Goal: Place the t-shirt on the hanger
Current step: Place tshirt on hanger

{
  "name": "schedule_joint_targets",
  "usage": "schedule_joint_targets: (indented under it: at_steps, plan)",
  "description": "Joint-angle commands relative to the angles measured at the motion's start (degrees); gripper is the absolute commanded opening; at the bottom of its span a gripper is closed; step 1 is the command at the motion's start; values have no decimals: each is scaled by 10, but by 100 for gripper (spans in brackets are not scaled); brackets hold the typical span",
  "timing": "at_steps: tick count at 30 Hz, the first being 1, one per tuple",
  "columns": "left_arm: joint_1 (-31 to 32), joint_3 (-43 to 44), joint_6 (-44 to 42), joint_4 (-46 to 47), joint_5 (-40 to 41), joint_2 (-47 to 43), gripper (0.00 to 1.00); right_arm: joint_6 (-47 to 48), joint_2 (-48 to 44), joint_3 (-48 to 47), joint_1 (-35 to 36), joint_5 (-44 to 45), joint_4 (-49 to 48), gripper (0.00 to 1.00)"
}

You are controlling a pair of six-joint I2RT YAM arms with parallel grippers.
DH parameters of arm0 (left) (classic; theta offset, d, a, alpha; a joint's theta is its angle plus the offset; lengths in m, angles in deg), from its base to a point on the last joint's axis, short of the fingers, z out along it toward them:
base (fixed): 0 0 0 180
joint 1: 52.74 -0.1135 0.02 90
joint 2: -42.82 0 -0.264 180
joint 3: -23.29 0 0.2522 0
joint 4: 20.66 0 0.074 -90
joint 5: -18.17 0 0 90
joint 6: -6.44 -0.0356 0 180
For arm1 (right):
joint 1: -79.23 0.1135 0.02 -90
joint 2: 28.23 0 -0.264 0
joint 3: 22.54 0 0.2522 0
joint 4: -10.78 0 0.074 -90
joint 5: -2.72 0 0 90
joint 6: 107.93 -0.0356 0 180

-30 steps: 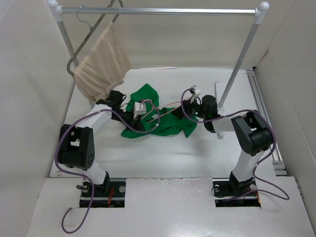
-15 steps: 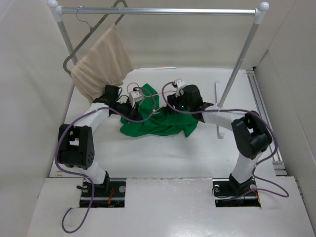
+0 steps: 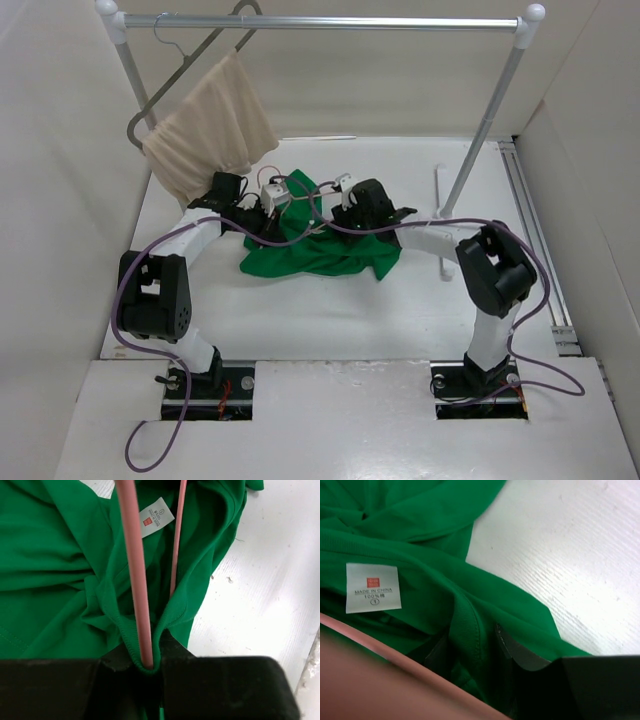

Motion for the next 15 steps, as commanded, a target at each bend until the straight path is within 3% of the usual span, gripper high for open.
schedule_joint_targets:
  at_steps: [1, 7, 12, 15]
  plan:
    - [8, 15, -45, -38, -22, -10, 0, -13, -34, 14, -30, 69, 26, 0]
    - [3, 15, -173, -80, 54, -15, 0, 8, -157, 114, -146, 28, 26, 0]
    - [3, 9, -216, -80, 96, -15, 0, 46, -229, 171, -230, -41, 26, 0]
    - [3, 9, -216, -80, 79, -15, 0, 77, -241, 178, -246, -80, 26, 0]
